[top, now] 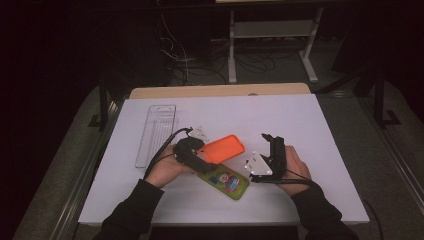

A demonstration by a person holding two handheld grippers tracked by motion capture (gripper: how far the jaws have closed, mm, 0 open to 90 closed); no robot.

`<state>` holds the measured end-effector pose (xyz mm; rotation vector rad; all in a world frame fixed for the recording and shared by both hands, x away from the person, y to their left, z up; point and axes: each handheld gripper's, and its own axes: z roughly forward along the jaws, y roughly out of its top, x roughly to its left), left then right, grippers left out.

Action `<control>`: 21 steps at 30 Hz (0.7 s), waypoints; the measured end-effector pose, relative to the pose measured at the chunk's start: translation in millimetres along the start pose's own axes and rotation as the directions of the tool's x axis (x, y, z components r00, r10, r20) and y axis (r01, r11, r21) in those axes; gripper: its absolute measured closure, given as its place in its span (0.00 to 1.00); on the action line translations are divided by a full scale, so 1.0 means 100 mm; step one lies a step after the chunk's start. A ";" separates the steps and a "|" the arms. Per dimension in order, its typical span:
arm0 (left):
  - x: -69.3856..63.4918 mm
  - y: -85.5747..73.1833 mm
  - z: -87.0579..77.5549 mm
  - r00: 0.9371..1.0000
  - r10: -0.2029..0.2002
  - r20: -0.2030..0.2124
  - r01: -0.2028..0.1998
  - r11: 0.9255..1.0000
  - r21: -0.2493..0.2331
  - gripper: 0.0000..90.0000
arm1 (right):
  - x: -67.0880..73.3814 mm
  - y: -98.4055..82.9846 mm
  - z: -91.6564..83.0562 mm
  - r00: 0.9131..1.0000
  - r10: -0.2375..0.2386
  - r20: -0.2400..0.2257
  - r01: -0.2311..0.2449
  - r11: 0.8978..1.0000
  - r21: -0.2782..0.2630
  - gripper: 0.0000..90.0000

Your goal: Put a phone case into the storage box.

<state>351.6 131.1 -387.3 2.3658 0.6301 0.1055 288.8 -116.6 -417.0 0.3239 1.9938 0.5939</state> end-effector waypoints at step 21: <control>0.00 0.01 -0.05 1.000 0.001 -0.008 -0.001 1.000 0.005 0.18 | 0.16 0.12 0.00 0.953 -0.286 0.094 0.288 0.958 -0.007 0.05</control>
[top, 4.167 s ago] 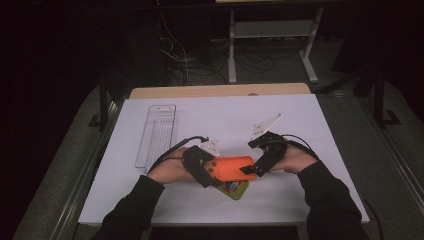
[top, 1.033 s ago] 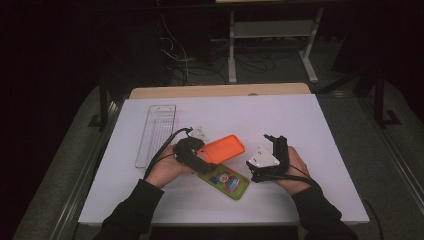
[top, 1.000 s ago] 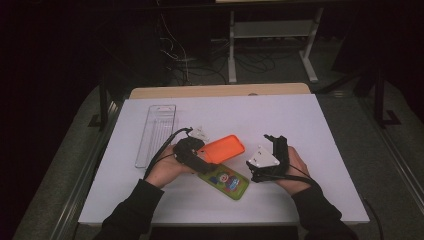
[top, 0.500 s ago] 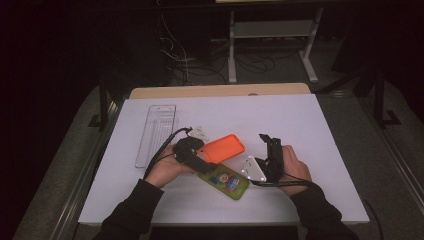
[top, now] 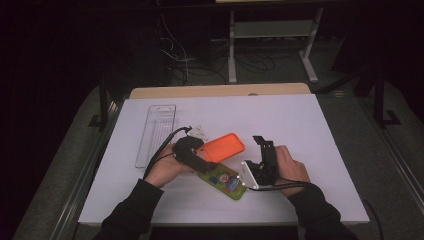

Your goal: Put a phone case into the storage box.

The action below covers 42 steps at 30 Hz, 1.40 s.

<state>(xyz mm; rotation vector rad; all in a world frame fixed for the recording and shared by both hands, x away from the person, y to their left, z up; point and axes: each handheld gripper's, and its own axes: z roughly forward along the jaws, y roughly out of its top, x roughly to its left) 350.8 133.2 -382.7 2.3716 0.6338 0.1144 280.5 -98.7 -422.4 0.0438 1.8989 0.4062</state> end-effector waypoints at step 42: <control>-0.11 0.08 0.00 0.999 0.022 0.024 -0.022 0.999 -0.024 0.17 | 0.20 0.31 0.08 0.981 -0.183 0.071 0.187 0.980 -0.066 0.66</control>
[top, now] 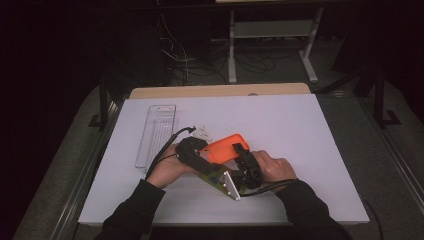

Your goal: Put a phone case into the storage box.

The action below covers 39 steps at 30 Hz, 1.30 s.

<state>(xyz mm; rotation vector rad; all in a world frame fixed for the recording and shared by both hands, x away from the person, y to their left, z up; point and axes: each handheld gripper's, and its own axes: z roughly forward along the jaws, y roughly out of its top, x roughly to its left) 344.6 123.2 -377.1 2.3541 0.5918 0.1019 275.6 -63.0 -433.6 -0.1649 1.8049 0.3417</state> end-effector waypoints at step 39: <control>0.13 -0.08 -0.14 0.999 -0.034 0.006 0.034 0.999 -0.039 0.00 | -0.07 -0.20 0.00 0.991 0.120 -0.064 -0.117 0.992 0.049 0.86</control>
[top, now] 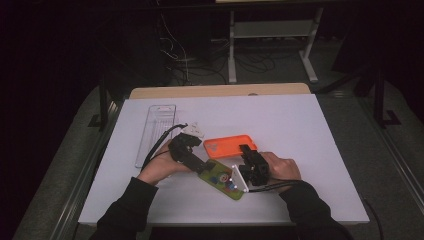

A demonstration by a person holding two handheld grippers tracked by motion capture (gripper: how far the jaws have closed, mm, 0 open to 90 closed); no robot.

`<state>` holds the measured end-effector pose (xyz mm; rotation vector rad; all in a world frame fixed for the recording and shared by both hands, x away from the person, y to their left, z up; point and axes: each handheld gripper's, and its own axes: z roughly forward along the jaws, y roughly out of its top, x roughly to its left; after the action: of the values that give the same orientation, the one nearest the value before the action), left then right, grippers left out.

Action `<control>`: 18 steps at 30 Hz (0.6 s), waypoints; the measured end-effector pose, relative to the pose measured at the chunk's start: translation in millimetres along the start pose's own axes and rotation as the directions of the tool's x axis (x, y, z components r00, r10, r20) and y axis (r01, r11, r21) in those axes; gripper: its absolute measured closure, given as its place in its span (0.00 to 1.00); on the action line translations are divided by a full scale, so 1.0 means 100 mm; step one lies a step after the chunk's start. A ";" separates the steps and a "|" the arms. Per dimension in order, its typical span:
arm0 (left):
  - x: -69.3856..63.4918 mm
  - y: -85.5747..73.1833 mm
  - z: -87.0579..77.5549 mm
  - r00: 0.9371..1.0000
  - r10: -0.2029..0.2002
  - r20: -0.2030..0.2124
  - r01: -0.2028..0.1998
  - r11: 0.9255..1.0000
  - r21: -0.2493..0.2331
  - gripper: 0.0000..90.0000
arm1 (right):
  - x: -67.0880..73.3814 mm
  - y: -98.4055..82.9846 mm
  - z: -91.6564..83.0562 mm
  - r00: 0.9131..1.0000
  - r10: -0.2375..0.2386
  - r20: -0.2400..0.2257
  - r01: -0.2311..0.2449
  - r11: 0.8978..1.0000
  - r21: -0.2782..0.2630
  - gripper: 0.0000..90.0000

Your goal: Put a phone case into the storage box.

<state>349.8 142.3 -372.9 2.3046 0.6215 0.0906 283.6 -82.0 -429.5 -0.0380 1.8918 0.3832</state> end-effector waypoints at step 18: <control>0.01 -0.02 0.03 1.000 0.021 -0.006 -0.021 0.999 0.025 0.00 | -0.28 -0.26 0.02 0.847 0.500 -0.180 -0.504 0.863 0.024 0.86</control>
<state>350.3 142.0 -376.2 2.3359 0.6050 0.1006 300.8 -110.9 -410.2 0.4315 2.0643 0.7826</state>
